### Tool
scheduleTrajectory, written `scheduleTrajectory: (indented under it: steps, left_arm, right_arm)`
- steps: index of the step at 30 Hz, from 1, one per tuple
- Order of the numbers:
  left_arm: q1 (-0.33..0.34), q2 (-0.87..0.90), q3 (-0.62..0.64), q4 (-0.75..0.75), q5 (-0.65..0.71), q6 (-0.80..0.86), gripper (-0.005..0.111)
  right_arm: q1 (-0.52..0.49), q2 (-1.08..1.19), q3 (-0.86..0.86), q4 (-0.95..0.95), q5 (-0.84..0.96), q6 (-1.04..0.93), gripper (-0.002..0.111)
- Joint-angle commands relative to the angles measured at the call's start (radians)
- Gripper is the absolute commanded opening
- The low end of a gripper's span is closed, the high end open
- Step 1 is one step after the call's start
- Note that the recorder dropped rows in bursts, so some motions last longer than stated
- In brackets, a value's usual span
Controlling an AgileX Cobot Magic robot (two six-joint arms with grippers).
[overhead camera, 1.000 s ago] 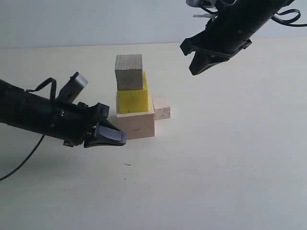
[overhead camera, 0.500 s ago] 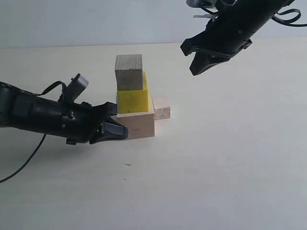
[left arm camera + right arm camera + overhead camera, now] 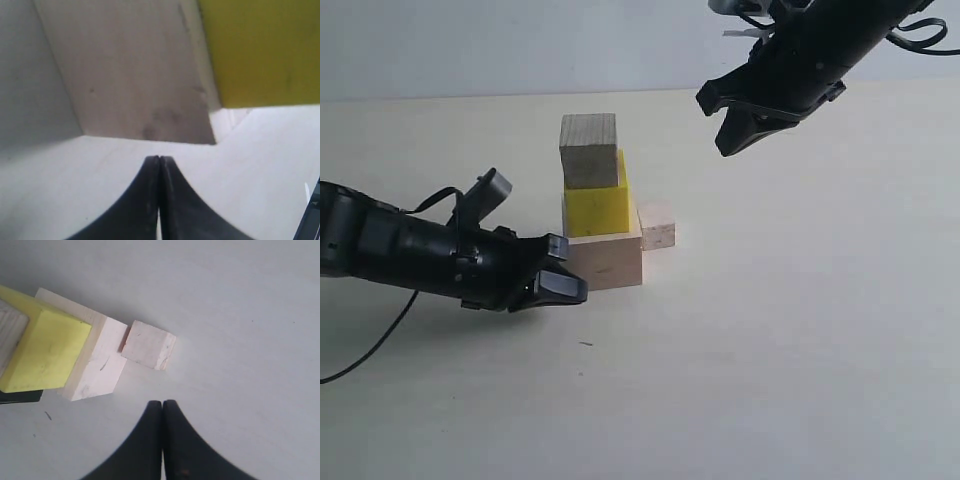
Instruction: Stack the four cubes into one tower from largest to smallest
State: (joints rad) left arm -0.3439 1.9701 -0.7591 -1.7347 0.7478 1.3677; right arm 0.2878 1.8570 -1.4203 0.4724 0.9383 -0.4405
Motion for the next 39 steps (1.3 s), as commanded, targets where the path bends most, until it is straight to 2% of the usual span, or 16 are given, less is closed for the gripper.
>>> scheduleTrajectory:
  steps: [1, 18, 23, 39]
  left_arm:
    - [-0.005, 0.006, -0.022, -0.010, 0.017, 0.018, 0.000]
    - [-0.005, 0.008, -0.058, -0.010, -0.010, 0.024, 0.000]
    - [-0.050, 0.008, -0.092, -0.010, -0.048, 0.026, 0.000]
    - [-0.068, 0.008, -0.125, -0.010, -0.074, 0.018, 0.000]
  right_arm:
    - [-0.005, -0.007, -0.003, -0.006, -0.009, -0.001, 0.000]
    - [-0.005, -0.007, -0.003, -0.006, -0.009, -0.001, 0.000]
    - [-0.005, -0.007, -0.003, -0.006, -0.007, -0.001, 0.000]
    - [-0.005, -0.007, -0.003, -0.006, -0.002, -0.001, 0.000]
